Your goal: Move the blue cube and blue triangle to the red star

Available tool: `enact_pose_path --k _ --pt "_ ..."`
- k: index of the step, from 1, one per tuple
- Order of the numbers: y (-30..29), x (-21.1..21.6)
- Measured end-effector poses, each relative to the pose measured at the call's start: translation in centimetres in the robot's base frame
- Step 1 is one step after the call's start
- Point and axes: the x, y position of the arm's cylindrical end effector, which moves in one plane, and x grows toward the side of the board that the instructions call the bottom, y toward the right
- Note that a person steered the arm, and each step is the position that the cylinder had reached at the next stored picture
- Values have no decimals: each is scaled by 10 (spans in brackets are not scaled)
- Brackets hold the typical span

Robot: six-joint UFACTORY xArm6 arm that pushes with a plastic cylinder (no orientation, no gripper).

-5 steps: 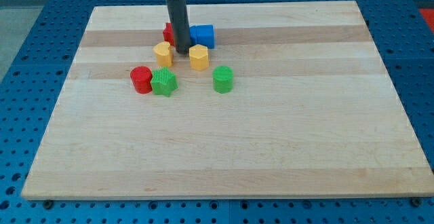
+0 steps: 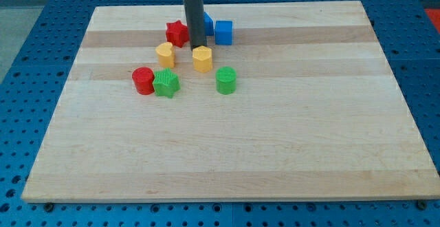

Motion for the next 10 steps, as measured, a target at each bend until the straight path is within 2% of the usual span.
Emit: enact_pose_path --k 2,3,5,7,10 --pt "91 -11" --pt "101 -38" --pt "57 -44" --pt "52 -5" --pt "21 -25"
